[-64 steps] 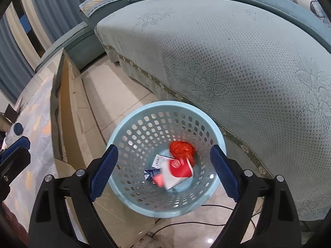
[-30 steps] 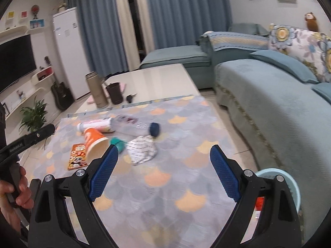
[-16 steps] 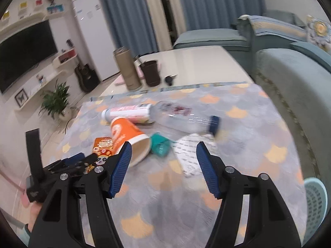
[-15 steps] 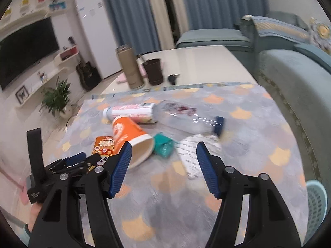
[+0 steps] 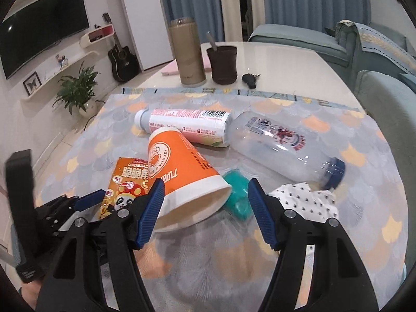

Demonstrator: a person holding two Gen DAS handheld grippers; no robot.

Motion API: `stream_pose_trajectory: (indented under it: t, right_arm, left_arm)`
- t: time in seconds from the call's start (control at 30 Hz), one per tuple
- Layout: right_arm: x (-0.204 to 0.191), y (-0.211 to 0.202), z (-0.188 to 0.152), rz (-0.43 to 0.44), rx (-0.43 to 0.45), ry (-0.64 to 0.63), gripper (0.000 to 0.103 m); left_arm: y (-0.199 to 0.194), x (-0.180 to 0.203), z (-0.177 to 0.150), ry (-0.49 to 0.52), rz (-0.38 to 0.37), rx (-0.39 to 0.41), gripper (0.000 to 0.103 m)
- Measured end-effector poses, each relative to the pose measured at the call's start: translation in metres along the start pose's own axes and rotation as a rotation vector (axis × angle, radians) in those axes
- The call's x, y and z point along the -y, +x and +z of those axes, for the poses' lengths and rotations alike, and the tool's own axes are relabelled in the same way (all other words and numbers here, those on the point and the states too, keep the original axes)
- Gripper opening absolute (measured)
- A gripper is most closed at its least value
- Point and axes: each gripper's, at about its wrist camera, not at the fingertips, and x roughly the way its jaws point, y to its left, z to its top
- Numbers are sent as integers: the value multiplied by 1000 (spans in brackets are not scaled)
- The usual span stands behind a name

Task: Collect trash
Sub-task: 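Grasp the panda snack bag with the left tool while the right tool grasps the orange paper cup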

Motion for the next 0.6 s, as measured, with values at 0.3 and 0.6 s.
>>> stream_pose_trajectory:
  t: [0.3, 0.6]
  right_arm:
    - [-19, 18, 1, -11, -24, -83, 54]
    - [-24, 13, 13, 146, -54, 27, 45]
  left_arm:
    - [0, -2, 0, -11, 28, 7, 44]
    - [-2, -11, 0, -61, -3, 19, 34]
